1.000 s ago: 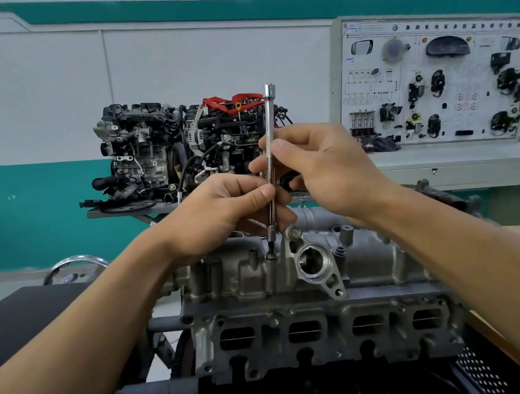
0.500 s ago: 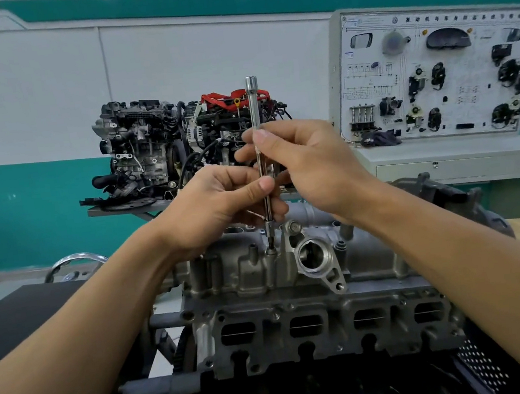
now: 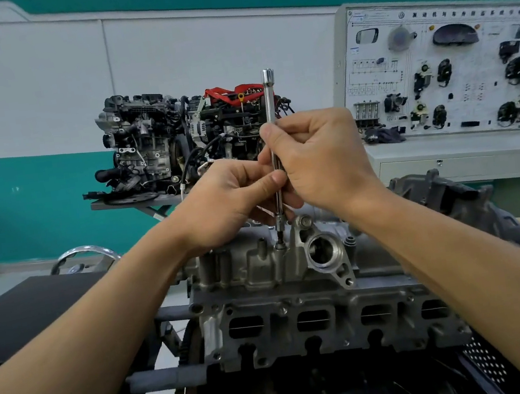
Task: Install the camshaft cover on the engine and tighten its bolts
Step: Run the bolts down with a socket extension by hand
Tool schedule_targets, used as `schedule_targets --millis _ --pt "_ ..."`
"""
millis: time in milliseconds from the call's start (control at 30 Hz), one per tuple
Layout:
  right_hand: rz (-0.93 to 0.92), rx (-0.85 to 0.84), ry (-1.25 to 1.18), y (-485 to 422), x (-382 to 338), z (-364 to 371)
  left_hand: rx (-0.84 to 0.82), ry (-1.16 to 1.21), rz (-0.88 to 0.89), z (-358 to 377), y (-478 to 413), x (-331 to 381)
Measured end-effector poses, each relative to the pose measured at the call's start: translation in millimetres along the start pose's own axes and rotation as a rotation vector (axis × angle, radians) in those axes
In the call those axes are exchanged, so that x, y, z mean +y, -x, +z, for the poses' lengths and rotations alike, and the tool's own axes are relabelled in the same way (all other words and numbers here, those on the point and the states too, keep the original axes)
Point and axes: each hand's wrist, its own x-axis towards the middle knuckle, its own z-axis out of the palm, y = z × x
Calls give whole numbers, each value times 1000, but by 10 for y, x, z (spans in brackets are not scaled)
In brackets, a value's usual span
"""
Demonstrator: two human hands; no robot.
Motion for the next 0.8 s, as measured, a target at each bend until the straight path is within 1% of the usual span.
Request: schedule_targets --millis 67,133,233,300,367,467,567,733,800 --pt "23 -17 -17 -36 -40 -2 127 -169 77 53 22 6" --pt "33 -46 -54 -105 -132 4 215 -176 120 67 54 64" --pt "19 -64 -115 -267 -304 100 302 -162 139 -46 93 264" --pt "15 -83 -164 -350 -387 201 317 -152 121 -178 158 397" --pt "1 -131 -156 -378 -410 313 314 -165 61 -303 249 441" --pt "10 -232 -126 -320 -344 467 318 -225 -34 -436 421 353" --pt "32 -272 -153 -277 -236 574 292 -179 -102 -460 544 155" --pt "4 -278 -224 -307 -139 631 356 -77 -63 -433 544 -74" --pt "-11 -294 -229 -334 -109 618 352 -43 -47 -407 503 -99"
